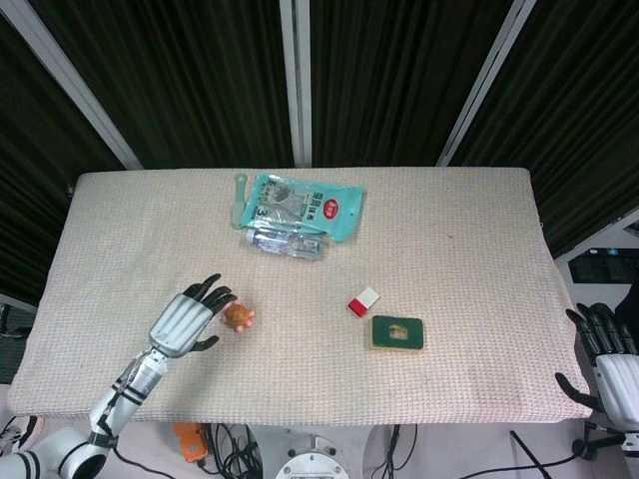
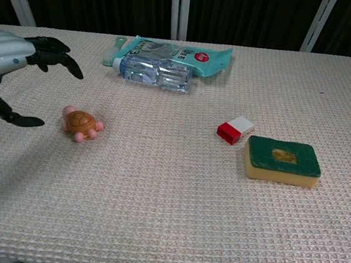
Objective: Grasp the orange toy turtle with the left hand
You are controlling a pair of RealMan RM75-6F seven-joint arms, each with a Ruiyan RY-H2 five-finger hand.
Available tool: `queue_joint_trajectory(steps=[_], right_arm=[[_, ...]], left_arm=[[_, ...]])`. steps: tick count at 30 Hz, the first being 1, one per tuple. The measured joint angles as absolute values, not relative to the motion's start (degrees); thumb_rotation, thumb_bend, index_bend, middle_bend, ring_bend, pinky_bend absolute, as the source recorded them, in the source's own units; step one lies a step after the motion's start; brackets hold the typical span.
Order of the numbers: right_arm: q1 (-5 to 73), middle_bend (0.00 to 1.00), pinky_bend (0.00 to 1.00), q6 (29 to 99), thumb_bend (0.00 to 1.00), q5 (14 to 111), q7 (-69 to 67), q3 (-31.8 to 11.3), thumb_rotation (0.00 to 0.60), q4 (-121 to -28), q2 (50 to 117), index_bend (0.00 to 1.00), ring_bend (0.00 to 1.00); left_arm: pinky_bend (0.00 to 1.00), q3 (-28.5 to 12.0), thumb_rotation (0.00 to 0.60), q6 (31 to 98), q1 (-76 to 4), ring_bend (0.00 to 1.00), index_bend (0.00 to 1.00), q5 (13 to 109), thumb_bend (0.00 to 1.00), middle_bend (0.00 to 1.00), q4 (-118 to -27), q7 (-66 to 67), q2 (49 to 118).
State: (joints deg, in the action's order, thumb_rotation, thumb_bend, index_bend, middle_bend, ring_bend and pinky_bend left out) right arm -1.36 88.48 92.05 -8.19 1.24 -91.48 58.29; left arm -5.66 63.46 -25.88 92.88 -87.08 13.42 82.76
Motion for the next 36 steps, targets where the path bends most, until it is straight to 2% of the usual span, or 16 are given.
queue_joint_trajectory(steps=[9,19,27,31,36], right_arm=[[-1.37,0.0,0.0,87.58,0.16,90.0,-10.7,0.7,0.6,-89.56,58.42,0.0,0.0],[-1.59,0.0,0.0,88.07,0.16,89.96,-11.65,0.52,0.6,-88.74,58.53,0.0,0.0],[-1.63,0.0,0.0,87.89,0.17,89.64,-11.52,0.41,0.6,-88.57,58.67,0.0,0.0],[-1.48,0.0,0.0,87.5,0.17,89.55,-11.38,0.41,0.6,-88.59,58.79,0.0,0.0],[-1.39,0.0,0.0,87.04,0.17,89.32,-11.32,0.46,0.6,-88.52,58.93,0.0,0.0]], left_arm=[[0.36,-6.08,0.6,57.94,-29.07,0.15,0.29,86.69,0.23,0.25,-84.35,12.7,86.04],[0.46,-5.05,0.6,58.27,-30.64,0.25,0.36,86.14,0.29,0.34,-80.19,13.78,88.88],[0.51,-4.08,0.6,55.97,-32.5,0.29,0.38,85.08,0.29,0.36,-76.59,14.64,90.08],[0.57,-3.88,0.6,56.24,-32.84,0.37,0.49,84.91,0.33,0.48,-75.42,14.05,90.94],[0.71,-3.58,0.6,58.35,-32.85,0.53,0.68,85.84,0.35,0.67,-73.83,12.36,92.14]])
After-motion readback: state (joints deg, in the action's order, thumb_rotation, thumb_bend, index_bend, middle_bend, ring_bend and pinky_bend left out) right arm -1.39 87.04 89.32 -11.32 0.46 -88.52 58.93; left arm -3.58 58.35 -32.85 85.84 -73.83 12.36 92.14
